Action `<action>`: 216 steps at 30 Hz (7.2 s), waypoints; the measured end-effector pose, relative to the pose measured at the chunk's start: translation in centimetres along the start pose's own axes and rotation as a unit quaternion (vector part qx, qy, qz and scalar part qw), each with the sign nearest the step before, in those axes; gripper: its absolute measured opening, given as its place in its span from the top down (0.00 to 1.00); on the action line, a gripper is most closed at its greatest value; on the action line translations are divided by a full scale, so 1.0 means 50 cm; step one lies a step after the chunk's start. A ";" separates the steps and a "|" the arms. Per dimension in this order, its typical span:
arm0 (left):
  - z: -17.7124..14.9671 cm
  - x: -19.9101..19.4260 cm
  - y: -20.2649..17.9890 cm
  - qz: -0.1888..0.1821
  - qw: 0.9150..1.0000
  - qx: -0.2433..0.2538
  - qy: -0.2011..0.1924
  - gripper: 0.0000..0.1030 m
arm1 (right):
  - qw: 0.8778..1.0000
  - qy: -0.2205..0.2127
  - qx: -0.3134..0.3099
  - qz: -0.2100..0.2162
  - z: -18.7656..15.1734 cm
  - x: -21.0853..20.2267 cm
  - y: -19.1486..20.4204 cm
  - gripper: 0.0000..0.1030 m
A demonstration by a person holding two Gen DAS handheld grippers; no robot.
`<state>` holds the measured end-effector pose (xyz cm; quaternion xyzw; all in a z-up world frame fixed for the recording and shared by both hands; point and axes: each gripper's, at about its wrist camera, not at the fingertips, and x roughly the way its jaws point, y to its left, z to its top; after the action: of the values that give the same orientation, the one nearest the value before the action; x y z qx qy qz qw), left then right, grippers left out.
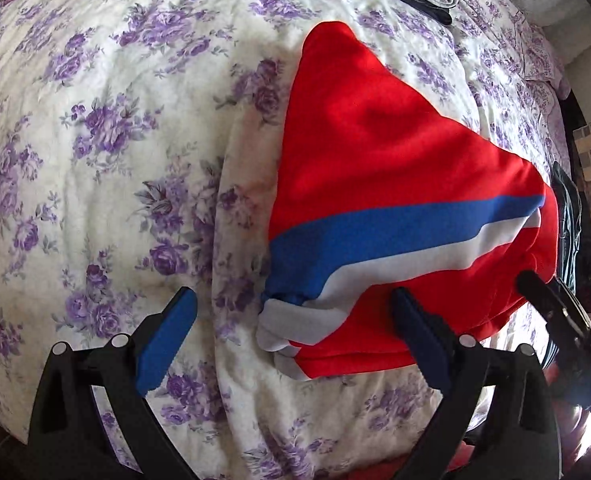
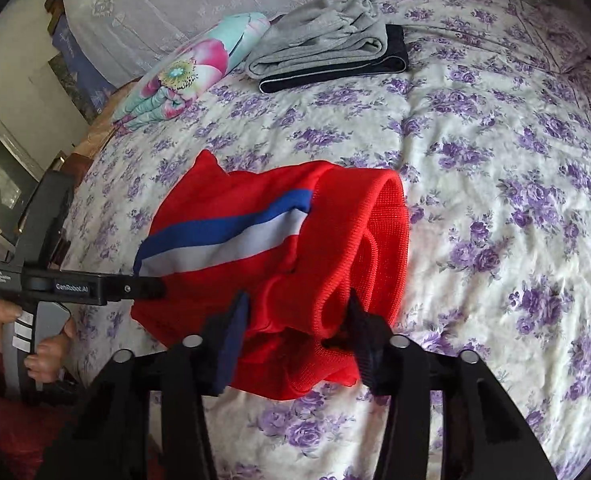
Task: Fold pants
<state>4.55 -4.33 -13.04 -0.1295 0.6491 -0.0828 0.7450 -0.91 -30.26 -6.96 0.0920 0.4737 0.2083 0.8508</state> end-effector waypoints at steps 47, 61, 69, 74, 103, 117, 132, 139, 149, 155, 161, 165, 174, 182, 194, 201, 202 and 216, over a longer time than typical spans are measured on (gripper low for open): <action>-0.002 0.012 0.008 0.043 0.997 0.048 -0.046 0.04 | 0.995 0.026 0.096 -0.005 0.086 0.076 -0.066 0.99; -0.032 -0.029 0.070 0.028 0.998 0.007 -0.053 0.05 | 0.999 0.000 -0.025 0.022 0.146 0.052 0.083 0.34; -0.031 -0.027 0.028 0.008 0.998 0.014 -0.066 0.12 | 0.993 0.080 -0.083 0.035 0.250 0.266 0.191 0.35; -0.033 -0.010 0.001 -0.040 0.997 0.025 -0.068 0.52 | 0.986 0.122 -0.114 0.023 0.234 0.326 0.210 0.77; -0.062 -0.059 -0.017 -0.052 0.986 0.132 -0.087 0.81 | 0.996 0.036 -0.042 0.072 0.270 0.230 0.154 0.88; -0.113 -0.046 0.053 -0.099 0.992 0.063 -0.034 0.76 | 0.992 0.075 -0.078 0.071 0.279 0.261 0.194 0.39; -0.150 0.014 -0.024 -0.100 0.986 0.120 0.051 0.96 | 0.994 0.087 -0.020 0.064 0.281 0.311 0.148 0.89; -0.065 -0.102 0.018 -0.083 0.989 0.029 -0.119 0.86 | 0.993 0.080 -0.028 0.086 0.280 0.282 0.152 0.89; -0.054 -0.029 -0.033 -0.050 0.987 0.137 -0.064 0.79 | 0.994 0.084 -0.042 0.061 0.278 0.299 0.168 0.89; -0.099 -0.014 0.009 -0.088 0.991 0.099 0.014 0.74 | 0.995 0.079 -0.005 0.066 0.279 0.303 0.147 0.85; -0.060 -0.123 0.038 -0.079 0.990 0.053 -0.108 0.68 | 0.997 0.018 0.003 0.070 0.245 0.156 0.117 0.78; -0.023 -0.117 0.011 -0.080 0.988 0.053 -0.123 0.61 | 0.999 0.006 -0.035 0.020 0.154 0.074 0.113 0.78; 0.007 0.001 -0.002 0.029 0.994 0.067 -0.076 0.16 | 0.998 0.028 0.022 -0.058 0.054 0.099 -0.013 0.85; 0.005 -0.025 -0.034 0.088 0.983 0.114 -0.112 0.17 | 0.995 -0.018 0.091 -0.029 0.055 0.013 -0.030 0.42; 0.005 -0.040 -0.065 0.094 0.978 0.130 -0.134 0.16 | 0.974 -0.002 0.224 0.030 0.003 0.018 -0.129 0.25; 0.011 -0.026 -0.071 0.084 0.982 0.118 -0.119 0.16 | 0.979 0.026 0.199 0.035 0.000 0.054 -0.116 0.23; 0.012 -0.024 -0.072 0.084 0.983 0.117 -0.118 0.16 | 0.979 0.026 0.199 0.036 0.000 0.056 -0.118 0.22; 0.030 0.012 0.005 0.002 0.998 0.013 -0.068 0.05 | 0.981 0.063 0.180 0.037 -0.010 0.105 -0.113 0.17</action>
<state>6.12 -4.11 -13.48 -0.1241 0.5959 -0.0807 0.7893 2.62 -33.02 -13.25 0.2474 0.5526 0.1566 0.7803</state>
